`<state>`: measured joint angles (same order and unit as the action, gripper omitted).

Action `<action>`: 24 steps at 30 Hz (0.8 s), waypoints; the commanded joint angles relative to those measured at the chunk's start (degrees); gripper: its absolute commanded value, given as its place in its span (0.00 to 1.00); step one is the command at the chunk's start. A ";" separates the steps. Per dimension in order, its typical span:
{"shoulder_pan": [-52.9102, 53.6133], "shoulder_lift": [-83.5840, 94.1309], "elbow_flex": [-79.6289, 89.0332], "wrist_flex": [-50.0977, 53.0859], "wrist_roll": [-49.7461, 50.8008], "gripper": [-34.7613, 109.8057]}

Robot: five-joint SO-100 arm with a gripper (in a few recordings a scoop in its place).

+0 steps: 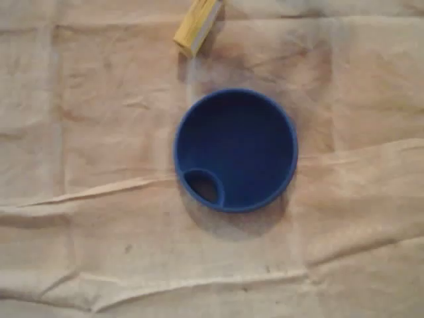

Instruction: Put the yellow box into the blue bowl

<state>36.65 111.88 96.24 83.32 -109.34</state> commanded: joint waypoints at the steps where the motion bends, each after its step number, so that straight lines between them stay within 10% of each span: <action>1: 1.93 -1.93 -2.90 -4.83 -0.79 0.40; 24: 7.73 -5.89 -1.14 3.08 -10.55 0.40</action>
<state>44.21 105.82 96.24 87.01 -119.27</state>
